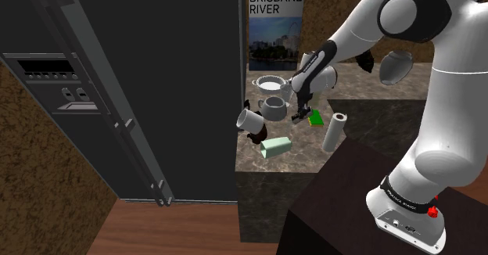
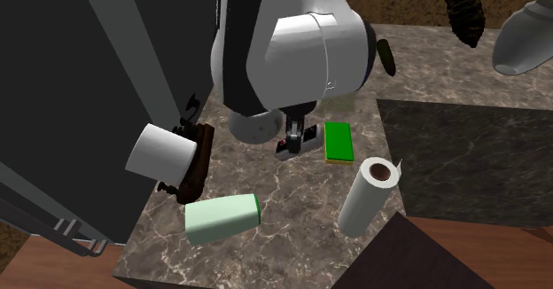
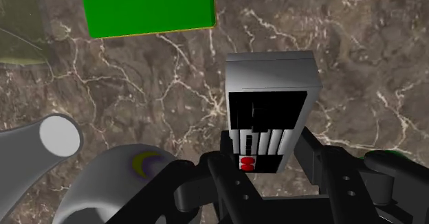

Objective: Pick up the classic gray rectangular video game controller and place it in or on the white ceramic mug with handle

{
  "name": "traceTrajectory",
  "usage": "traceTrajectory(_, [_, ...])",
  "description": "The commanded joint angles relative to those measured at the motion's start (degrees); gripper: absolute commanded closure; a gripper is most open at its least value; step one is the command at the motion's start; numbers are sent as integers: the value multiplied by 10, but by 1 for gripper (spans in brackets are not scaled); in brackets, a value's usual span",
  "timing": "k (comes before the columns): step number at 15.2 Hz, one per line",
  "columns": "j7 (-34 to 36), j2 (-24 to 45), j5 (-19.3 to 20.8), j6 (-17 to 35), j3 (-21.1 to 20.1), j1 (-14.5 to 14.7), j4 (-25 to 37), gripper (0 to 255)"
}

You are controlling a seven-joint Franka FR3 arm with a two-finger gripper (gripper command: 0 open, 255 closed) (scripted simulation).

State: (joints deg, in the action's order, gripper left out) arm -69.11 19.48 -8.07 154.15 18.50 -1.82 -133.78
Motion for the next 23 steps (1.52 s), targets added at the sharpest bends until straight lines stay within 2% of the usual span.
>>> traceTrajectory(1, [7, -14, 9, -15, 6, 6, 1, 255])
traceTrajectory(9, [29, -67, 43, -64, 25, 19, 0, 255])
traceTrajectory(17, [22, 80, -4, -150, -6, -2, 227, 255])
traceTrajectory(23, [32, 204, -20, -237, -23, -25, 436, 255])
